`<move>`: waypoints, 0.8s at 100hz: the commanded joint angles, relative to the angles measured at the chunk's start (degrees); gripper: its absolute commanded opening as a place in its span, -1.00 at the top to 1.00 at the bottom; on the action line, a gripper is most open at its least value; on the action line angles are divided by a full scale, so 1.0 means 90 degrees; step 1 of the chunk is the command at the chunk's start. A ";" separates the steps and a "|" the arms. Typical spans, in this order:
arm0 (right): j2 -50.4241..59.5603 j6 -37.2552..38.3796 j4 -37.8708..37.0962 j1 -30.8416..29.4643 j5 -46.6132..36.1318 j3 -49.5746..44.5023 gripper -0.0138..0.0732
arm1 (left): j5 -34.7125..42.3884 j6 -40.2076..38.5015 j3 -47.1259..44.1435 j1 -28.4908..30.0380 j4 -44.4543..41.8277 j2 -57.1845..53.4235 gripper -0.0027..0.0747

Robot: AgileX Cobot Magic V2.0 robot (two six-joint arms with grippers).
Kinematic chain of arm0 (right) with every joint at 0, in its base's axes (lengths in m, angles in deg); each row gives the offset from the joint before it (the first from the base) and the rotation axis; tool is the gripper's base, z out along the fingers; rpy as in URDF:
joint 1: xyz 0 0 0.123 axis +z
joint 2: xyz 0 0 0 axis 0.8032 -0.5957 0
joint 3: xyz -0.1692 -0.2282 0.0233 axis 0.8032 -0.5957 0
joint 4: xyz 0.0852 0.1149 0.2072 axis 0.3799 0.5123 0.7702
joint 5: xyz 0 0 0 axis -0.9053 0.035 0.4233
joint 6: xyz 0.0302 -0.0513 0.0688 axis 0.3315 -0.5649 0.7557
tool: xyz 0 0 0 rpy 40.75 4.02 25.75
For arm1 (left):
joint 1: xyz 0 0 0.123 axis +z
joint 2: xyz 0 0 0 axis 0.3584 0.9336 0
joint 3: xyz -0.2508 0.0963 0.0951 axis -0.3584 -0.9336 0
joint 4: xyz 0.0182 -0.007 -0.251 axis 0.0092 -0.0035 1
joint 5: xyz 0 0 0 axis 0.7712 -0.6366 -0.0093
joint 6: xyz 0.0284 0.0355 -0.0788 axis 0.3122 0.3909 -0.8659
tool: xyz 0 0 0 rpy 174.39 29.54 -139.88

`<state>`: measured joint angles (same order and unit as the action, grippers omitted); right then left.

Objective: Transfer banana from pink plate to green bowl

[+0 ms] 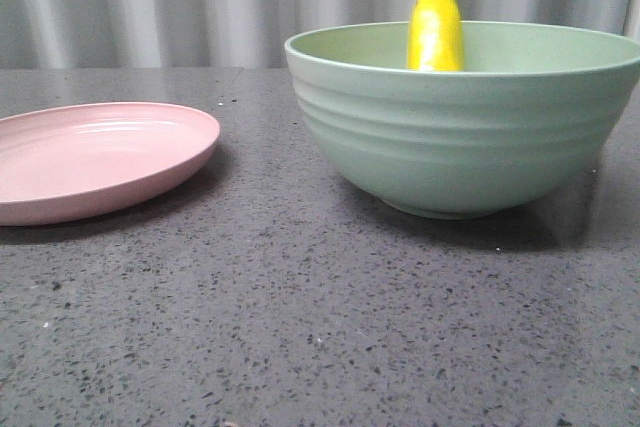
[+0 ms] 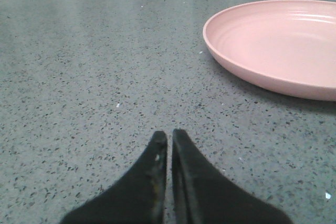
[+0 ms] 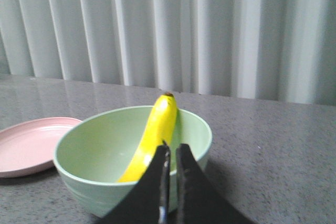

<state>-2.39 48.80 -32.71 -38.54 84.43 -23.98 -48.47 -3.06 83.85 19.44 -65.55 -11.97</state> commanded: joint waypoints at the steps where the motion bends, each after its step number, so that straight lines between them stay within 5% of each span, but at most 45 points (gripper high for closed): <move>1: 0.0129 -0.0040 -0.0060 -0.0244 -0.0805 -0.0128 0.84 | 0.0381 -0.0063 -0.0069 0.0013 0.0007 -0.0180 0.98; 23: 0.0129 0.0204 -0.0171 -0.1130 -0.2696 -0.1340 0.84 | 0.0381 -0.0063 -0.0069 0.0013 0.0007 -0.0180 0.98; 44: 0.0129 0.1097 -0.1251 -0.1537 -0.3770 -0.2240 0.84 | 0.0381 -0.0063 -0.0069 0.0013 0.0007 -0.0180 0.98; 80: 0.0129 0.1160 -0.1340 -0.2309 -0.1545 -0.2225 0.84 | 0.0381 -0.0063 -0.0069 0.0013 0.0007 -0.0180 0.98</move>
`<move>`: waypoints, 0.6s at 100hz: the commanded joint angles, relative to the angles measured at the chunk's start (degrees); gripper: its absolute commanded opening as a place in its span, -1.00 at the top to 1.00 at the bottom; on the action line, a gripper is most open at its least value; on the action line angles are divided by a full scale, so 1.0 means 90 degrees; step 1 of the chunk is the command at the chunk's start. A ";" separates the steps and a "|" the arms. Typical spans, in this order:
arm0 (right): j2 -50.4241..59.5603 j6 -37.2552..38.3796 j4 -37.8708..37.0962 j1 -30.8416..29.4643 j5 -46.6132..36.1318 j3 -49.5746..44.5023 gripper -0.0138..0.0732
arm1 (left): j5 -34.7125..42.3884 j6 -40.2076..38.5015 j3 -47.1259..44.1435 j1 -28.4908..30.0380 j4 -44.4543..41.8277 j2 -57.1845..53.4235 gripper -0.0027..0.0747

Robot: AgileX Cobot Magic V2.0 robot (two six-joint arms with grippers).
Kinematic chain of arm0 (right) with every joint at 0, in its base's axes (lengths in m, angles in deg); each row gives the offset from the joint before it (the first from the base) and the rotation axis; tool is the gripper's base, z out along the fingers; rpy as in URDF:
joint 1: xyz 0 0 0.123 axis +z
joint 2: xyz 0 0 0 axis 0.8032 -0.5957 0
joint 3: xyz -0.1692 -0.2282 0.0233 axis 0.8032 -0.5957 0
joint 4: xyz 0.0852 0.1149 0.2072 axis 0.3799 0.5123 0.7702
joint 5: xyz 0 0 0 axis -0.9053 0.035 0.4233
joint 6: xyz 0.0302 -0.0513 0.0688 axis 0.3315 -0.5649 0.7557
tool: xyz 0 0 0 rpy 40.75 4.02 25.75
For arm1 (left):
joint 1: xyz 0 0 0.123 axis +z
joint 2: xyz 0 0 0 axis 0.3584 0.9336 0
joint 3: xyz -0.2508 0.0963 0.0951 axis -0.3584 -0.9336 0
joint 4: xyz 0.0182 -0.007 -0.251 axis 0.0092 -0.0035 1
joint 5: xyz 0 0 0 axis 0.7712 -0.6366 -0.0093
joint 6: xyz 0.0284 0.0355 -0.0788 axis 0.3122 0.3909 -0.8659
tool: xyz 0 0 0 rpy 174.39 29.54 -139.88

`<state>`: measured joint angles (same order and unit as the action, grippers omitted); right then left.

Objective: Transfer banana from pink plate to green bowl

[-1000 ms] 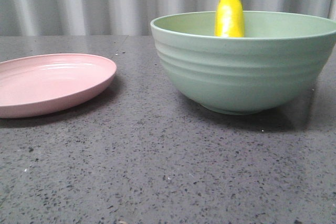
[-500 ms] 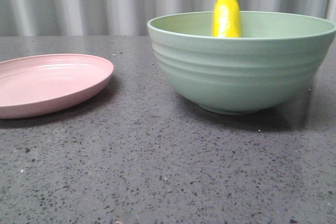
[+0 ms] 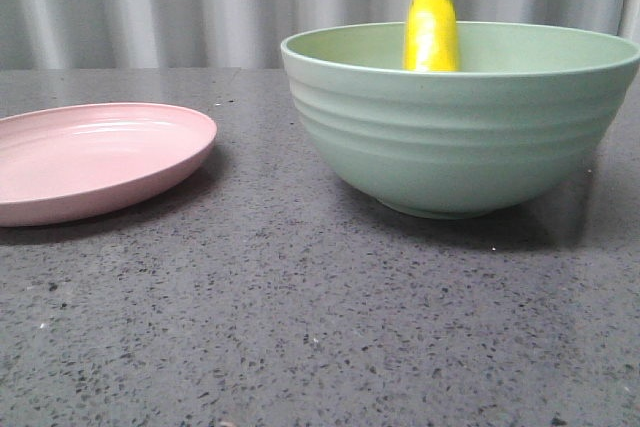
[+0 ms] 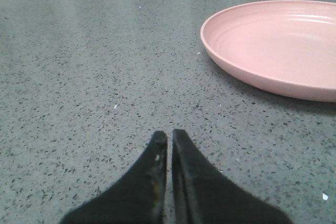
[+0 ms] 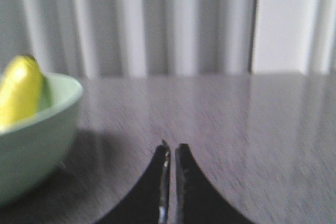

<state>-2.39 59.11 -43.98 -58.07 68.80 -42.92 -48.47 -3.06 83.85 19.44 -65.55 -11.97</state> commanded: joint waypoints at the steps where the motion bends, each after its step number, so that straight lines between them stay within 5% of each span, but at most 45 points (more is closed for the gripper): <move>1: 0.0129 0.0015 -0.0088 -0.0138 0.0281 -0.0121 0.84 | 0.0381 -0.0063 -0.0069 0.0013 0.0007 -0.0180 0.98; 23: 0.0129 0.0015 -0.0088 -0.0166 0.1561 -0.0121 0.84 | 0.0381 -0.0063 -0.0069 0.0013 0.0007 -0.0180 0.98; 60: 0.0129 0.0015 -0.0088 -0.0166 0.1562 -0.0121 0.84 | 0.0381 -0.0063 -0.0069 0.0013 0.0007 -0.0180 0.98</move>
